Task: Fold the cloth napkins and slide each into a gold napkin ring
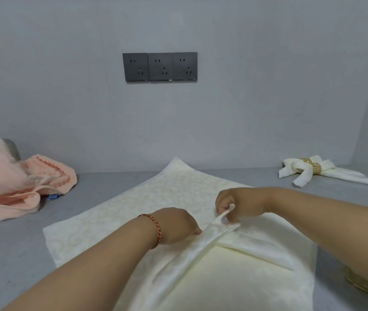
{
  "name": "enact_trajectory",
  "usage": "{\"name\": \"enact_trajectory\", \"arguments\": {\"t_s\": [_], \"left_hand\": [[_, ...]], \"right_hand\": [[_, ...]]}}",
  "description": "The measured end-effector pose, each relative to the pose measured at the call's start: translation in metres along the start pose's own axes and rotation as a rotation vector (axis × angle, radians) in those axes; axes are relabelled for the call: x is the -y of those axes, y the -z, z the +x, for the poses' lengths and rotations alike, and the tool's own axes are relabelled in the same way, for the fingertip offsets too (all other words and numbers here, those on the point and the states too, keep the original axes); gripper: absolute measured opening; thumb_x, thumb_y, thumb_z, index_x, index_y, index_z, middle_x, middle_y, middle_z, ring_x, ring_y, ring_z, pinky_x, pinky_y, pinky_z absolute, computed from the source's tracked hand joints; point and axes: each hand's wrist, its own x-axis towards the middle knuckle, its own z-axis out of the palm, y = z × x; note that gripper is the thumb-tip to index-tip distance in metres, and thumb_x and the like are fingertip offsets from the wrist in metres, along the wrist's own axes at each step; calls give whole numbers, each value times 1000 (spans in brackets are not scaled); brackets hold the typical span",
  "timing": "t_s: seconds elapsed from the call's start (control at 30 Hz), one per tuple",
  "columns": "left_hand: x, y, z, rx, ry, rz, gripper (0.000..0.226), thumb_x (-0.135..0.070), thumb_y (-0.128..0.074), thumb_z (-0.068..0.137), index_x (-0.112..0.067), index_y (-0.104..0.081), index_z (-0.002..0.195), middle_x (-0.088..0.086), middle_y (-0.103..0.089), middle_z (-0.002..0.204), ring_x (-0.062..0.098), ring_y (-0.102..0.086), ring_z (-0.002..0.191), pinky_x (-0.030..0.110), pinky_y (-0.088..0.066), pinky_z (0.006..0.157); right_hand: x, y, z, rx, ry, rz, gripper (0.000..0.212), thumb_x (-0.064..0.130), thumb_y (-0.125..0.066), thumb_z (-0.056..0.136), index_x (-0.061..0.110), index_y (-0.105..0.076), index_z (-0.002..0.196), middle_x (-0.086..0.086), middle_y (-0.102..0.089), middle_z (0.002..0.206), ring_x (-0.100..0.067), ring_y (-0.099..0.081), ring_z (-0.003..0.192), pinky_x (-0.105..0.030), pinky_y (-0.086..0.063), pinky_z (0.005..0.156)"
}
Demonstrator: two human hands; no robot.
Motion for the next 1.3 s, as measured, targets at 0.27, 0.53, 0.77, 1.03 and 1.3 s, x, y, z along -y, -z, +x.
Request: {"name": "enact_trajectory", "arguments": {"t_s": [0.27, 0.53, 0.77, 1.03, 1.3], "left_hand": [[2, -5, 21, -246, 1, 37, 52, -47, -58, 90, -20, -39, 49, -5, -42, 51, 14, -41, 52, 24, -34, 56], [1, -8, 34, -272, -23, 49, 22, -41, -80, 72, -26, -66, 80, -8, -69, 91, 13, -63, 87, 27, -52, 77], [-3, 2, 39, -26, -56, 47, 35, -34, -72, 83, -14, -67, 110, -3, -67, 96, 16, -59, 86, 22, -46, 65], [10, -6, 28, -115, -190, -314, 28, -11, -77, 77, -22, -55, 90, -7, -63, 82, 4, -57, 63, 14, -44, 55], [-8, 11, -7, -84, -326, -206, 24, -2, -68, 81, -26, -70, 83, -23, -48, 52, -4, -45, 52, 7, -34, 55]], "right_hand": [[1, -17, 15, -31, -58, 62, 32, 46, -59, 88, 14, -65, 90, -5, -62, 115, -21, -59, 96, -34, -47, 87], [-4, -25, 20, -35, -89, 73, 20, 44, -64, 87, 27, -54, 90, 11, -56, 93, -7, -50, 80, -20, -38, 69], [-1, -29, 19, -9, -31, 129, 16, 45, -69, 83, 33, -58, 87, 15, -58, 88, -8, -53, 79, -20, -40, 70], [11, -33, 4, -145, 48, 213, 10, 29, -72, 83, 28, -63, 79, 10, -57, 75, -7, -49, 67, -19, -37, 62], [16, -23, -22, -205, 75, 342, 12, 25, -74, 82, 15, -72, 89, 16, -54, 61, -1, -42, 51, -16, -33, 55]]}}
